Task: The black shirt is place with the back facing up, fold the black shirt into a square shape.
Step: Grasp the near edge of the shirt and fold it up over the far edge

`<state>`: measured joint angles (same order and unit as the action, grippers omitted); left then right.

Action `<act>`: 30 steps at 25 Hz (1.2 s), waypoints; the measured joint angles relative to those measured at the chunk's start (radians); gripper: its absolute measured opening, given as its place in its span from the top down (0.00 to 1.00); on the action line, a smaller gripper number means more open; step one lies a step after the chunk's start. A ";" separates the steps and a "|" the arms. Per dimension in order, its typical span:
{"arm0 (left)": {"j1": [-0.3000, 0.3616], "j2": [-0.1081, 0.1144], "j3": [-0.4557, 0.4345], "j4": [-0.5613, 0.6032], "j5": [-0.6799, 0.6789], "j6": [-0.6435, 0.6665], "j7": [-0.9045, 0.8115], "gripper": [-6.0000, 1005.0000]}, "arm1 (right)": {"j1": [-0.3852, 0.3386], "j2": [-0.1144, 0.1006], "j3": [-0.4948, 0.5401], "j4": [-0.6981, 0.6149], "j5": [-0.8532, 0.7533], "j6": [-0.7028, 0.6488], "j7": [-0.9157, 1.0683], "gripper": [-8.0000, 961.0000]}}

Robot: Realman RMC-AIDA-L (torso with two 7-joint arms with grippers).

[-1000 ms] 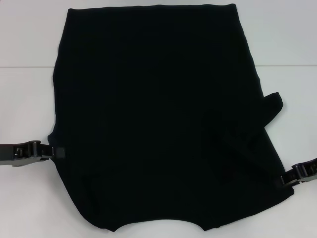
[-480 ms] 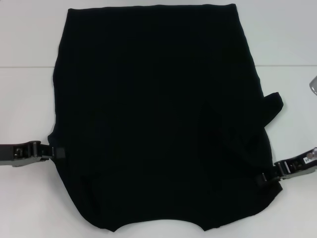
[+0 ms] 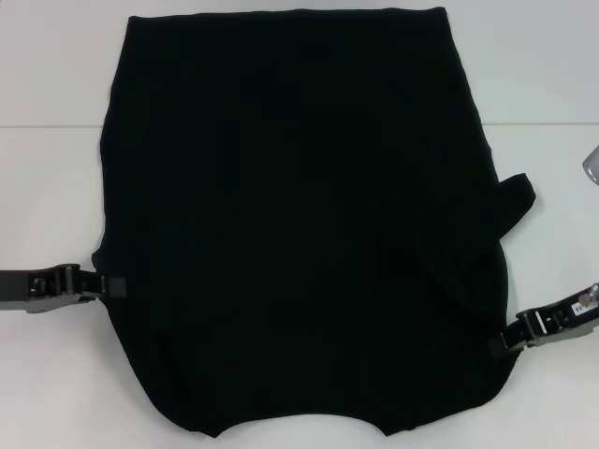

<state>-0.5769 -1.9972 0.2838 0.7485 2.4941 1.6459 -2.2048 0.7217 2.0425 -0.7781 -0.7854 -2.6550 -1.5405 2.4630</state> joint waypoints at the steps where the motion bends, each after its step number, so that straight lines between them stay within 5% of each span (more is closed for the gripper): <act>1: 0.000 0.000 0.001 0.000 0.000 0.000 0.000 0.96 | 0.001 -0.002 0.002 0.005 0.000 -0.001 0.001 0.65; 13: -0.003 0.000 0.021 0.000 0.005 0.030 -0.033 0.96 | -0.012 -0.020 0.009 -0.004 -0.007 -0.047 0.031 0.92; 18: -0.001 -0.003 0.078 0.006 0.017 0.111 -0.034 0.96 | -0.047 -0.029 0.011 -0.060 -0.026 -0.130 0.077 0.92; 30: 0.031 -0.027 0.159 0.014 0.074 0.256 -0.030 0.96 | -0.204 0.006 0.011 -0.271 -0.041 -0.304 0.115 0.92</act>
<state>-0.5457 -2.0240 0.4427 0.7620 2.5681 1.9016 -2.2353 0.5174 2.0485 -0.7669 -1.0566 -2.6963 -1.8442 2.5784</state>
